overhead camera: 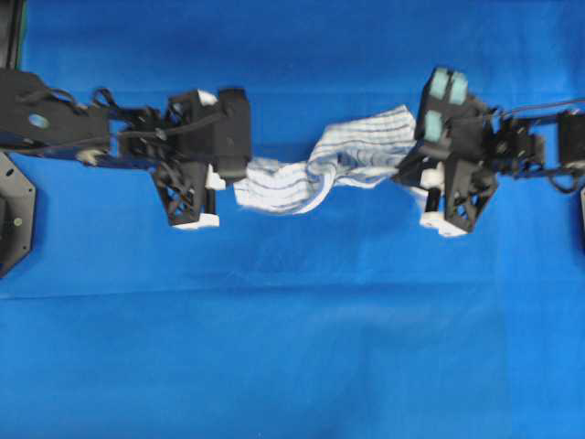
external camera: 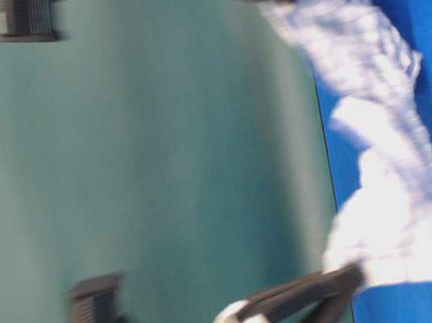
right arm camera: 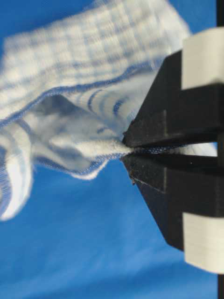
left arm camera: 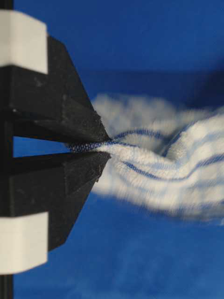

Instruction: Lift the towel with both arms.

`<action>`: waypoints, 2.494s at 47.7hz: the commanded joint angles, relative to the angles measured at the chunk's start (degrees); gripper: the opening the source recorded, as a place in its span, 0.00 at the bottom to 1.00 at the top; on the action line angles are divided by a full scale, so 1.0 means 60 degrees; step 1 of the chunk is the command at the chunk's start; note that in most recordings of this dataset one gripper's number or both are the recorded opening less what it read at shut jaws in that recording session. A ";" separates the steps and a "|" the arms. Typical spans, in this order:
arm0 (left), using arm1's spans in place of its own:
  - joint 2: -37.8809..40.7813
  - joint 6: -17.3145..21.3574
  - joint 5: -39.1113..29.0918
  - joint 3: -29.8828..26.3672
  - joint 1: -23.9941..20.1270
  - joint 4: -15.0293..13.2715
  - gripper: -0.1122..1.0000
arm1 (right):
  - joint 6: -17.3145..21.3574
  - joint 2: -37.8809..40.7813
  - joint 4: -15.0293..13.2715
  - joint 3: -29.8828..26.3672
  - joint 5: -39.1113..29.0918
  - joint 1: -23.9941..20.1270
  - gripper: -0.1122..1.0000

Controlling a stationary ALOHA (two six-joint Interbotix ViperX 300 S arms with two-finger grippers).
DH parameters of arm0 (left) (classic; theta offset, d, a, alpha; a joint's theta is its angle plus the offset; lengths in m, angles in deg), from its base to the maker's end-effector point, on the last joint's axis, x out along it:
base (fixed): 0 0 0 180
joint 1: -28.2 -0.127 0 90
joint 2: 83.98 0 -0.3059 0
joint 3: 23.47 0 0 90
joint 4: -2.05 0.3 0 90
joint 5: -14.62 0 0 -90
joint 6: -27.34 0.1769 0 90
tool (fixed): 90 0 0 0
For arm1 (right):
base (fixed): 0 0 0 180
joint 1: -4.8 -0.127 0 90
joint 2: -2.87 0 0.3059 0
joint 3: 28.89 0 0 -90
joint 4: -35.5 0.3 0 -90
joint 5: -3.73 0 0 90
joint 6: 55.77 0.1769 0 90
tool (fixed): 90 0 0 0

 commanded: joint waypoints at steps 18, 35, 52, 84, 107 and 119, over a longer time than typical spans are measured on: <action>-0.2900 -0.0659 -0.1743 -0.1904 -0.0498 0.0000 0.13 | -0.0132 -0.2227 -0.0762 -0.2798 -0.2578 -0.0029 0.13; -0.3428 -0.0132 -0.3311 -0.3853 -0.0645 0.0059 0.13 | -0.0205 -0.2563 -0.1538 -0.4775 -0.3604 -0.0029 0.13; -0.3472 0.0073 -0.4204 -0.4658 -0.0645 0.0073 0.13 | -0.0308 -0.2402 -0.1538 -0.5522 -0.3618 -0.0103 0.13; -0.3838 0.0103 -0.4043 -0.4175 -0.0645 0.0059 0.75 | -0.0850 -0.2021 -0.1538 -0.5420 -0.3662 -0.0132 0.58; -0.3486 0.0088 -0.1772 -0.1904 0.0234 0.0029 0.88 | -0.0542 -0.1772 -0.1304 -0.3428 -0.3223 -0.0337 0.69; -0.2358 0.0073 0.0015 -0.0688 0.0498 0.0015 0.88 | -0.0220 -0.1069 -0.1318 -0.1992 -0.2124 -0.0337 0.69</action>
